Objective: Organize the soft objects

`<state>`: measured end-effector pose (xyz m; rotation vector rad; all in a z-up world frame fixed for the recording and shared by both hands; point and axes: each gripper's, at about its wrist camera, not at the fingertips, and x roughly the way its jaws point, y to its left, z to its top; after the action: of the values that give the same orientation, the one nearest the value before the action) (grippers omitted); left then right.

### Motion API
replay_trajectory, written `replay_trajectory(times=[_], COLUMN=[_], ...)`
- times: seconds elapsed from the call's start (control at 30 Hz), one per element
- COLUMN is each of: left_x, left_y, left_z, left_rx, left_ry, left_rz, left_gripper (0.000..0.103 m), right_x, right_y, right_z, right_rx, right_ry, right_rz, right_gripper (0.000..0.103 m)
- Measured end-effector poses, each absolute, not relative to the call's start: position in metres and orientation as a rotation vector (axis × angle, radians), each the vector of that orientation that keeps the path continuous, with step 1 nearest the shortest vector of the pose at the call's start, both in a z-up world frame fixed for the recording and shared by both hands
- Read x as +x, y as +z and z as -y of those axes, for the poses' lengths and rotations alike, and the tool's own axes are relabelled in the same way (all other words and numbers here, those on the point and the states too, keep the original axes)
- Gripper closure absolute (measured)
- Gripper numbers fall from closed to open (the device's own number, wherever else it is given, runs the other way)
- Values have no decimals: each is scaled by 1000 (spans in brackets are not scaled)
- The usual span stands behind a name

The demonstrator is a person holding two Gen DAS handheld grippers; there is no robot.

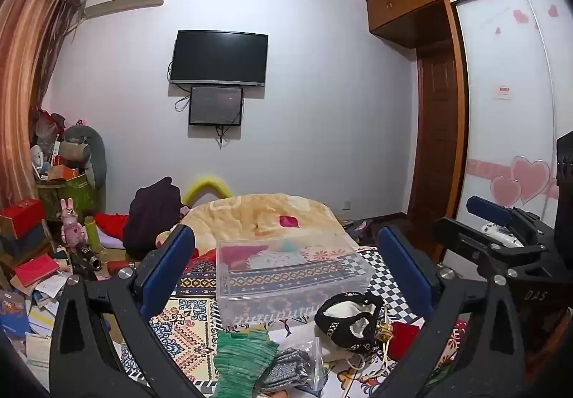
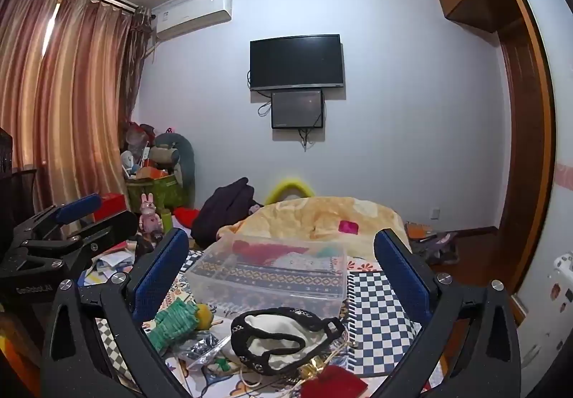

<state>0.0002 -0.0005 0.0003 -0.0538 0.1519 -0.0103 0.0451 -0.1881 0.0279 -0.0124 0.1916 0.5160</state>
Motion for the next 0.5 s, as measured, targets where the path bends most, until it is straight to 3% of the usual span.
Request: replay_trajectory(times=[0.5], left_x=[0], left_y=[0], left_z=[-1], left_rx=[-48], left_ry=[-7], left_rz=[-153], left_gripper=[0], right_x=[42], right_y=[27], right_z=[183], right_rx=[-3], right_ry=[540], right_rz=[-192], right_gripper=[0])
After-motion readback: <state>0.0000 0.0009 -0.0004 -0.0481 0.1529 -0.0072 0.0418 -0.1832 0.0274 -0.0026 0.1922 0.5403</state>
